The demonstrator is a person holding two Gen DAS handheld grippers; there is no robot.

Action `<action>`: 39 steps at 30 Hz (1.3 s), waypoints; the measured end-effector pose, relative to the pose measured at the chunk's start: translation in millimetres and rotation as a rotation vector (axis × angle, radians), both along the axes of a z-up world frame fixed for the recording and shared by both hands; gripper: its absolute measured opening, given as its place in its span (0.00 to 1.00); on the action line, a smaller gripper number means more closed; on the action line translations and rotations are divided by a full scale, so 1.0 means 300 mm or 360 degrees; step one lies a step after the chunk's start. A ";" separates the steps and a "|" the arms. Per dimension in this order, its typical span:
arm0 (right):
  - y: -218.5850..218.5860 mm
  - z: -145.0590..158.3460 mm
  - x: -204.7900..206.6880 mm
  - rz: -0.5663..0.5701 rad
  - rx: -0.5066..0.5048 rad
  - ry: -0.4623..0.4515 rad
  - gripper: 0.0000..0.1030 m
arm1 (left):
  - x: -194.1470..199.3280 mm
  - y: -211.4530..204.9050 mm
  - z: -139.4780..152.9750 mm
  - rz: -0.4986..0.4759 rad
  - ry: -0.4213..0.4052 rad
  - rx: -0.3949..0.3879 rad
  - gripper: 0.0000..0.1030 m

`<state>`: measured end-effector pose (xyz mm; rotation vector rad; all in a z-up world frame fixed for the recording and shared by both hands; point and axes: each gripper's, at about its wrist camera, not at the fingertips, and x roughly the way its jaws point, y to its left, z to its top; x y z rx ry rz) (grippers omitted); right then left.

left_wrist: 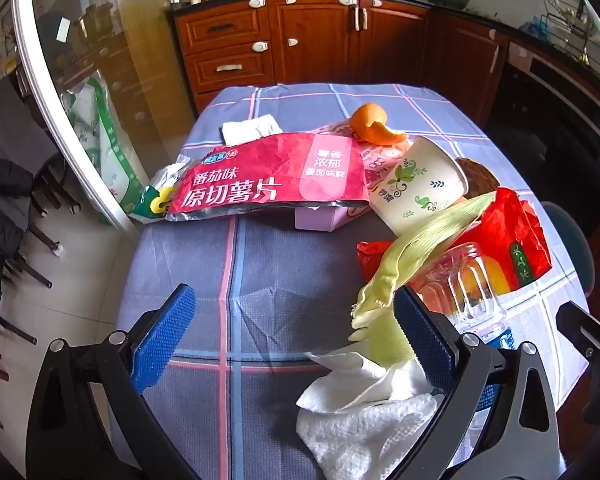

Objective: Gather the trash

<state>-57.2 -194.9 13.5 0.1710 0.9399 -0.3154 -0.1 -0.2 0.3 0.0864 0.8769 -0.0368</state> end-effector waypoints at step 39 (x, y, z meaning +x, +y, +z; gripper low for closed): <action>0.010 0.021 -0.003 0.0009 -0.0006 0.0002 0.95 | -0.013 0.012 0.012 0.0009 -0.0006 0.0000 0.96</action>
